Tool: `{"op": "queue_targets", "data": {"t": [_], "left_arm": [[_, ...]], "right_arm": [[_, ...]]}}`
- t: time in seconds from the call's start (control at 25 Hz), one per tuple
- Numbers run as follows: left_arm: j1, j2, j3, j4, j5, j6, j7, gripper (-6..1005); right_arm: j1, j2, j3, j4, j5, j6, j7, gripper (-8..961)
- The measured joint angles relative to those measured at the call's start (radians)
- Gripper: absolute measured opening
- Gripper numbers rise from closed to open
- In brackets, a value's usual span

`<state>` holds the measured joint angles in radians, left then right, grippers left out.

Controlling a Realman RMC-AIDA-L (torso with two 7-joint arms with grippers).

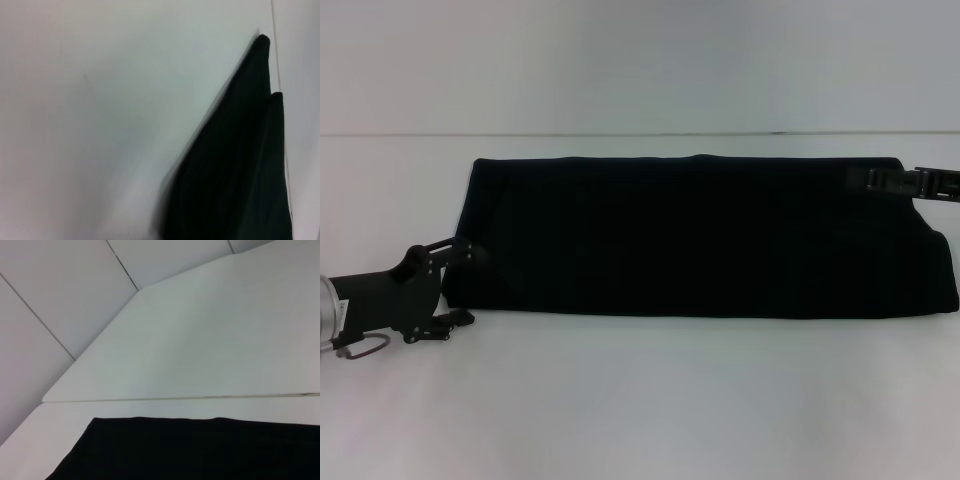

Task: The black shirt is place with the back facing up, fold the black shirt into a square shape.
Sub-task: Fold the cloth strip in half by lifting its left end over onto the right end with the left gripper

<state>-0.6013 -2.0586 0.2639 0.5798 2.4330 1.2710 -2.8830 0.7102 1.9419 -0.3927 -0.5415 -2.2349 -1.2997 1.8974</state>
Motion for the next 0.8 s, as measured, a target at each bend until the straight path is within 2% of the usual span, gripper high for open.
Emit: {"op": "queue_targets", "data": {"t": [0.8], "left_arm": [[0.006, -0.002, -0.002, 0.002, -0.004, -0.023, 0.004, 921]], "right_arm": [[-0.001, 0.001, 0.002, 0.0, 0.0, 0.0, 0.001, 875]]}}
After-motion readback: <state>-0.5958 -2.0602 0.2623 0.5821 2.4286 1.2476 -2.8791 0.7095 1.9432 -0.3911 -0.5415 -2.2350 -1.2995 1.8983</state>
